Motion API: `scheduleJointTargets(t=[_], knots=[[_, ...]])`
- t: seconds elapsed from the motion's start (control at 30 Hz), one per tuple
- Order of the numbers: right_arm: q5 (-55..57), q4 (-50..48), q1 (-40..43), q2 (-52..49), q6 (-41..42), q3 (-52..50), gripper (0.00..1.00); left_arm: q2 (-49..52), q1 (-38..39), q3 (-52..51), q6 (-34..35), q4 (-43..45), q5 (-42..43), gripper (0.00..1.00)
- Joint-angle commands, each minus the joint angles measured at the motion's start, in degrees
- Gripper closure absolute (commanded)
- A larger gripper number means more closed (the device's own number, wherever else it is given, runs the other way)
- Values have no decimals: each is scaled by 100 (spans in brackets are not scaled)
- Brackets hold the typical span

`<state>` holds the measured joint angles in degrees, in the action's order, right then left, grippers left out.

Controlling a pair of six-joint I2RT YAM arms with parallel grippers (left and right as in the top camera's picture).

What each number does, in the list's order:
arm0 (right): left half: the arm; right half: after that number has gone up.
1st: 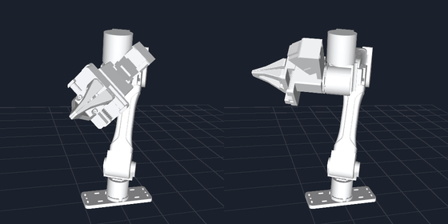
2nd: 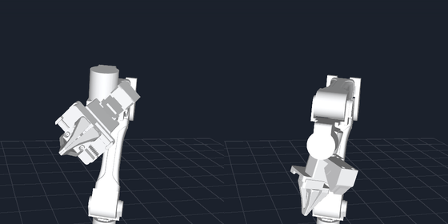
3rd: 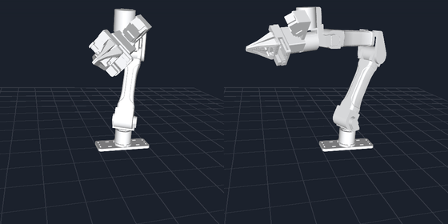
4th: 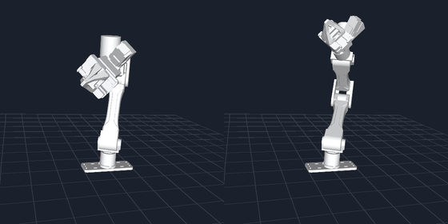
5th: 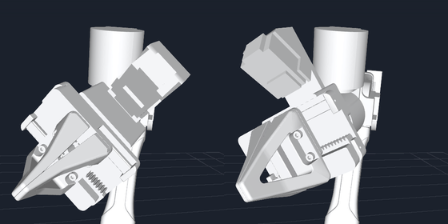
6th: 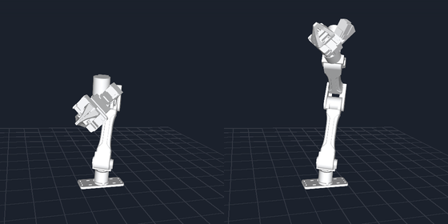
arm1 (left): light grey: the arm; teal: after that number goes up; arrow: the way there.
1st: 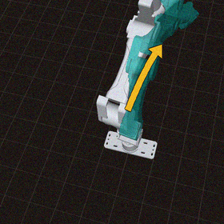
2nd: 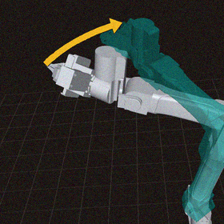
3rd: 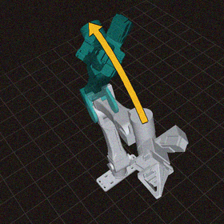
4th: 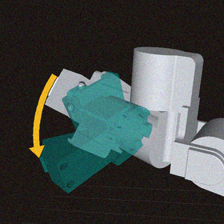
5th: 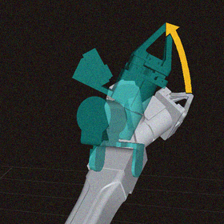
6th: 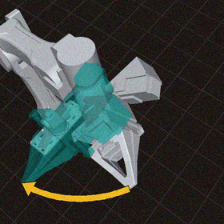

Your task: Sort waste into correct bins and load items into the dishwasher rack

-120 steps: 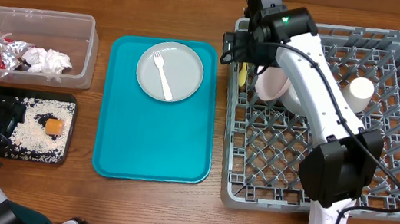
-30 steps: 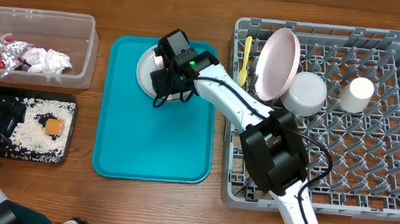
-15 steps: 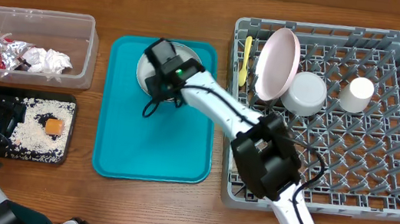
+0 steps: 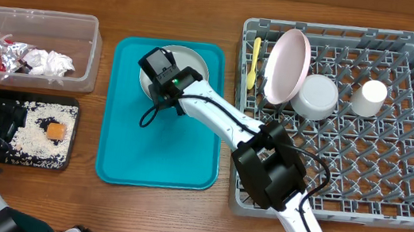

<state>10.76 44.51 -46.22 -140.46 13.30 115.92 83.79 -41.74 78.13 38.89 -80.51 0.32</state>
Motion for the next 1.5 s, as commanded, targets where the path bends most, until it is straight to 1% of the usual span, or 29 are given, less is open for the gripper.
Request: scheduleJointTargets(t=[0.0, 0.17, 0.4, 0.6, 0.87, 0.9, 0.93, 0.97, 1.0, 1.03, 1.07, 1.23, 1.27, 1.3, 1.33, 1.37, 1.43, 1.47], knots=[[9, 35, 31, -289, 46, -4, 73, -66, 2, -20, 52, 2, -76, 0], [-50, 83, 76, -286, 48, 85, 83, -66, 4, -20, 52, 2, -76, 0], [-57, 304, 125, -280, 55, 474, 96, -66, 4, -20, 52, 2, -76, 0], [-50, 455, 136, -280, 87, 688, 96, -66, 4, -20, 52, 2, -76, 0], [-50, 376, 136, -168, 157, 723, 96, -66, 2, -20, 52, 2, -76, 0], [-52, 337, 136, -164, 157, 723, 90, -66, 2, -20, 52, 2, -76, 0], [-52, 306, 136, -164, 155, 723, 79, -66, 4, -20, 52, 2, -76, 0], [-52, 269, 136, -164, 153, 721, 78, -66, 2, -20, 52, 2, -74, 0], [-52, 243, 136, -164, 155, 721, 83, -66, 4, -20, 52, 2, -76, 0], [-52, 223, 136, -164, 155, 721, 91, -66, 4, -20, 52, 2, -76, 0], [-52, 210, 136, -164, 155, 721, 96, -66, 4, -20, 52, 2, -76, 0], [-52, 208, 136, -164, 175, 721, 96, -66, 2, -20, 52, 2, -76, 0], [-50, 212, 136, -164, 175, 721, 95, -66, 4, -20, 52, 2, -76, 0], [-50, 208, 142, -164, 175, 717, 83, -66, 4, -20, 52, 2, -76, 0], [-52, 201, 157, -168, 175, 715, 66, -66, 4, -20, 55, 2, -76, 0], [-52, 188, 164, -168, 175, 715, 59, -66, 4, -20, 52, 2, -76, 0], [-72, 144, 173, -175, 175, 715, 52, -66, 2, -20, 52, 2, -76, 0], [-131, 90, 173, -188, 173, 708, 45, -66, 2, -20, 52, 2, -76, 0]])
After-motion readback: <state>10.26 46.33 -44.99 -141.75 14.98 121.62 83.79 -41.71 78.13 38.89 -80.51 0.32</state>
